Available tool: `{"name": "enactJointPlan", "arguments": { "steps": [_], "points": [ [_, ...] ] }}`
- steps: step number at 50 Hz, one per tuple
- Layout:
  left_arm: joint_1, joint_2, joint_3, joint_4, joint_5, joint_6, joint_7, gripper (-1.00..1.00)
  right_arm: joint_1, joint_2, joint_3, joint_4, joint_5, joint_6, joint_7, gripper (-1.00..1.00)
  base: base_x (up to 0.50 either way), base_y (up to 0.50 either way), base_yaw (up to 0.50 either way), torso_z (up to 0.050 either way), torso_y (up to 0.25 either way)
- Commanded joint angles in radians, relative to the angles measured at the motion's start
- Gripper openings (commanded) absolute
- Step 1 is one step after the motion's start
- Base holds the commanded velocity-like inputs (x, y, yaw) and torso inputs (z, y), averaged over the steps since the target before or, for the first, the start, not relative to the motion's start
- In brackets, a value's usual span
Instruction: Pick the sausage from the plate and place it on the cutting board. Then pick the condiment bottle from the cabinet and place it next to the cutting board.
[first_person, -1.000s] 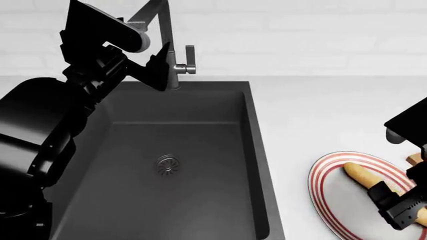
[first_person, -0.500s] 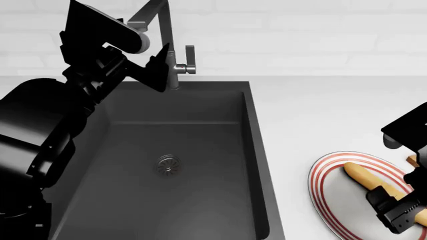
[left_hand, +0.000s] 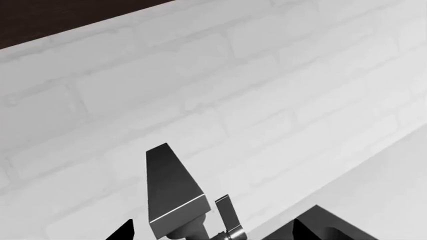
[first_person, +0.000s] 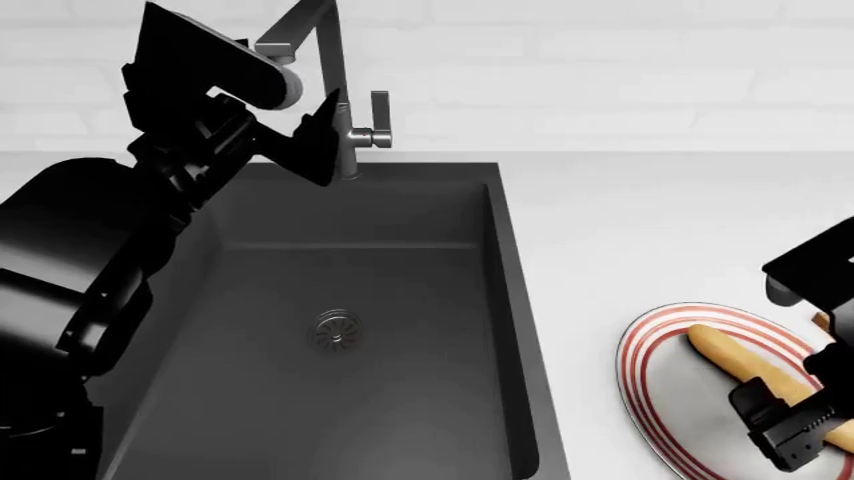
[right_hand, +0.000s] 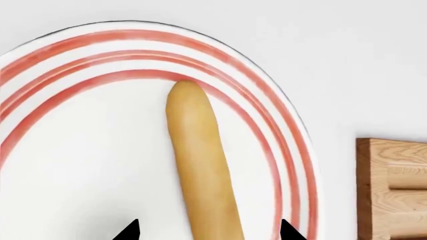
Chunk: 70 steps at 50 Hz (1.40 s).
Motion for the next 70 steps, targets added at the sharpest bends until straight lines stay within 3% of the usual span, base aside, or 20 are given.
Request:
{"name": "enactJointPlan", "arguments": {
  "steps": [1, 37, 38, 61, 70],
  "points": [
    [-0.001, 0.000, 0.005, -0.002, 0.000, 0.003, -0.002, 1.00, -0.022, 0.013, -0.004, -0.002, -0.001, -0.033, 0.000, 1.00, 0.00, 0.00, 0.00, 0.000, 0.000],
    [-0.002, -0.003, 0.016, -0.005, -0.004, 0.007, -0.006, 1.00, -0.057, 0.026, -0.025, 0.006, -0.017, -0.041, -0.016, 1.00, 0.00, 0.00, 0.00, 0.000, 0.000],
    [-0.001, -0.003, 0.016, -0.006, -0.004, 0.008, -0.006, 1.00, -0.058, 0.027, -0.025, 0.005, -0.020, -0.041, -0.019, -1.00, 0.00, 0.00, 0.00, 0.000, 0.000],
    [0.003, -0.007, 0.012, 0.000, -0.012, 0.006, -0.012, 1.00, -0.041, 0.044, -0.016, -0.009, -0.082, -0.051, -0.029, -1.00, 0.00, 0.00, 0.00, 0.000, 0.000],
    [0.001, -0.008, 0.014, 0.001, -0.014, 0.005, -0.014, 1.00, 0.089, 0.054, 0.061, -0.064, -0.070, 0.006, -0.048, -1.00, 0.00, 0.00, 0.00, 0.000, 0.000]
  ]
}}
